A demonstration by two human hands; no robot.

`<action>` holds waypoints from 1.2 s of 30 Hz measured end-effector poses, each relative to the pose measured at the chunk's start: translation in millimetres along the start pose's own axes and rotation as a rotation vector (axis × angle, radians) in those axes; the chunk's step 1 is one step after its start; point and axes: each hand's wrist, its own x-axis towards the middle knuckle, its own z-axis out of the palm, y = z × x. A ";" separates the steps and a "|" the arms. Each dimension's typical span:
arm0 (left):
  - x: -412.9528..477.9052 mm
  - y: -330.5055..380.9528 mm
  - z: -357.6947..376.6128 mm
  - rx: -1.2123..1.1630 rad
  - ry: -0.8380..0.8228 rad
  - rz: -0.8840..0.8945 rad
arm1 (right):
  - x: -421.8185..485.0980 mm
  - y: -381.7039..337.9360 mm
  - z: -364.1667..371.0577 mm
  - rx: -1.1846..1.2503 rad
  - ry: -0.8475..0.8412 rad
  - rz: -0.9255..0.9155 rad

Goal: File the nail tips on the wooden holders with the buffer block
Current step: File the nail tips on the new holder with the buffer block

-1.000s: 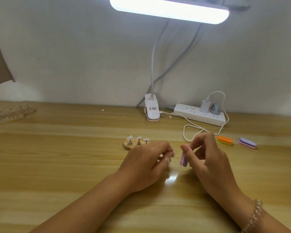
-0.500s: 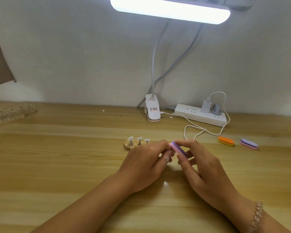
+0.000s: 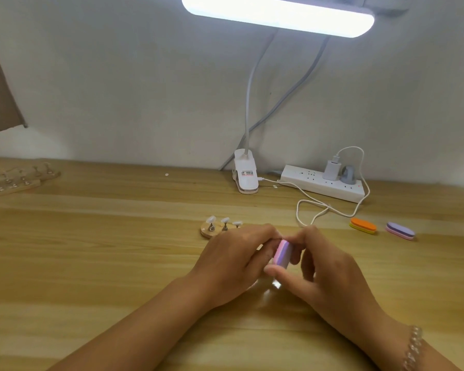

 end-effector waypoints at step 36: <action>0.5 1.2 1.2 -0.032 0.022 0.024 | 3.8 6.5 -3.7 0.048 0.065 0.145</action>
